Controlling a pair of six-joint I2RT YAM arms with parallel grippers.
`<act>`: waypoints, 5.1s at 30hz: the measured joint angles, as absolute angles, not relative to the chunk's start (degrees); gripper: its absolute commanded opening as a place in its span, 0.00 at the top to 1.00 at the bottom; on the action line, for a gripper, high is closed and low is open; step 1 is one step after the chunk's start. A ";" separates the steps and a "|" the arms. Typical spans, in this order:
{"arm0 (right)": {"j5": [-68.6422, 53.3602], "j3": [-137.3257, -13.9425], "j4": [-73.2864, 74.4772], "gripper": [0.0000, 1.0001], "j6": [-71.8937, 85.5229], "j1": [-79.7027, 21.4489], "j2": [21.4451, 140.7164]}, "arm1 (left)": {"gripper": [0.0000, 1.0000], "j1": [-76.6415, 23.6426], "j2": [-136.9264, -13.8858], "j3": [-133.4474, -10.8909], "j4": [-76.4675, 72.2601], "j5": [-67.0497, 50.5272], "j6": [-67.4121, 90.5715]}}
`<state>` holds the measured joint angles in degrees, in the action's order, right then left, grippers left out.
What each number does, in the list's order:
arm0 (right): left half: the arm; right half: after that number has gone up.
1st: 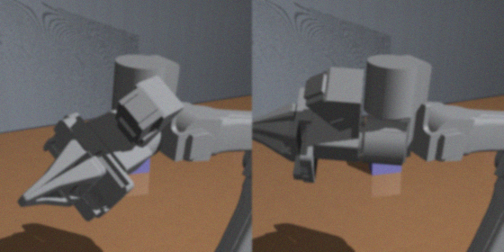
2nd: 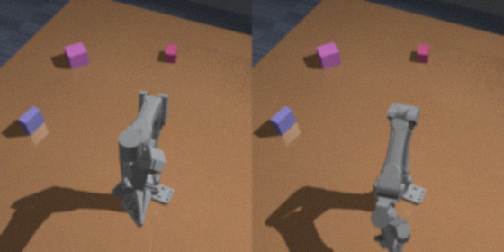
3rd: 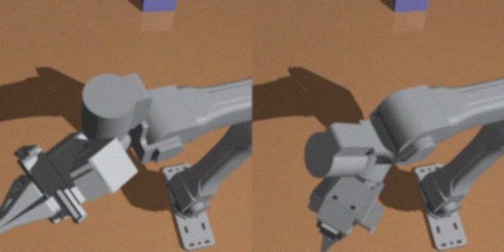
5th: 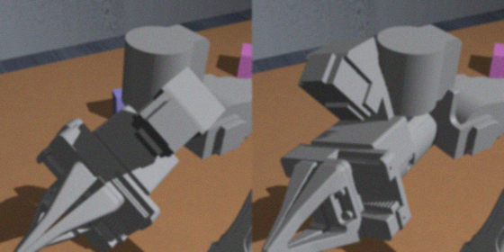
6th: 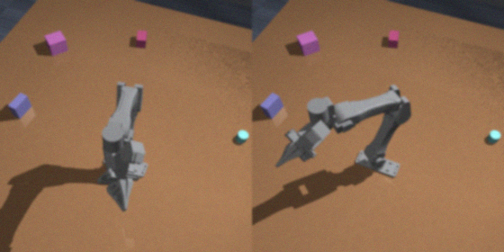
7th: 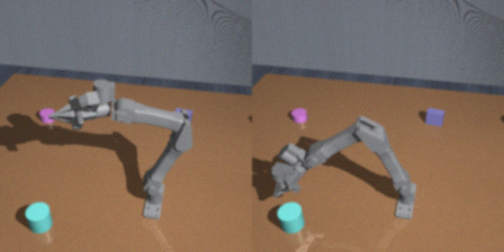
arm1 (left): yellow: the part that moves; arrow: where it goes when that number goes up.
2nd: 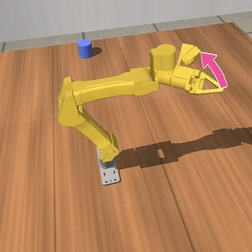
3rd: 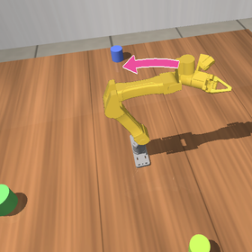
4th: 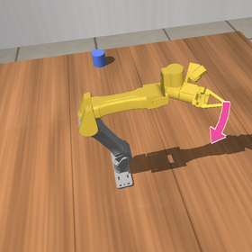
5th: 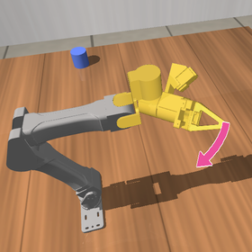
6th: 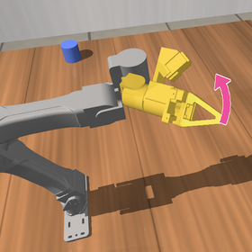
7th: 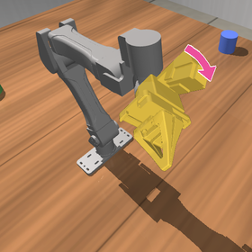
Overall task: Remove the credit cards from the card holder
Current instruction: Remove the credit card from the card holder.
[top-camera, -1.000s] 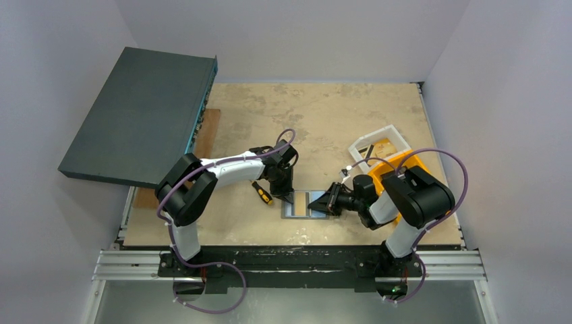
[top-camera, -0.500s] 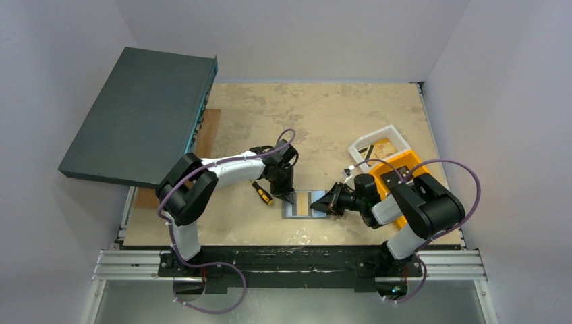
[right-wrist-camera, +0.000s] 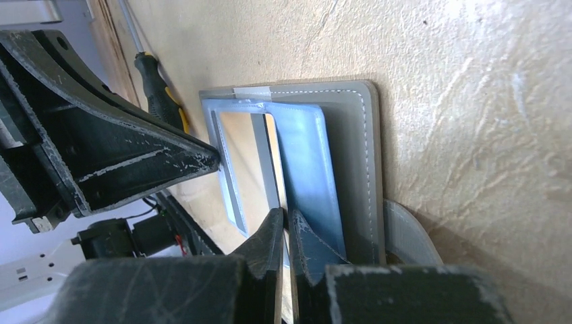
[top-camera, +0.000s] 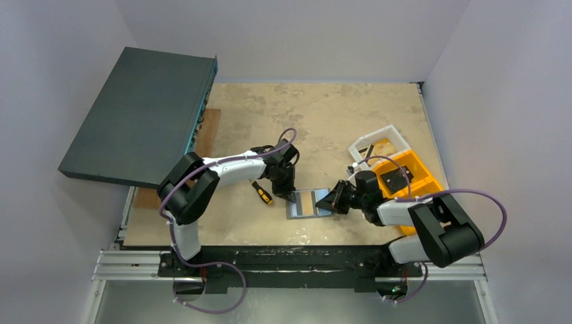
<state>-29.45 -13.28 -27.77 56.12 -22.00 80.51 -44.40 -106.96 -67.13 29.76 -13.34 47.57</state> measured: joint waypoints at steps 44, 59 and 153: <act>-16.88 -14.87 -12.40 1.00 58.74 -32.51 69.06 | 1.00 -48.14 -102.83 -71.40 34.96 -12.12 43.75; -14.59 -16.10 -12.56 1.00 59.59 -32.58 70.89 | 1.00 -48.14 -104.66 -68.25 29.36 -14.59 43.94; -9.23 -14.17 5.17 1.00 54.17 -25.80 52.58 | 1.00 -46.17 -109.19 -70.30 32.60 -13.78 44.34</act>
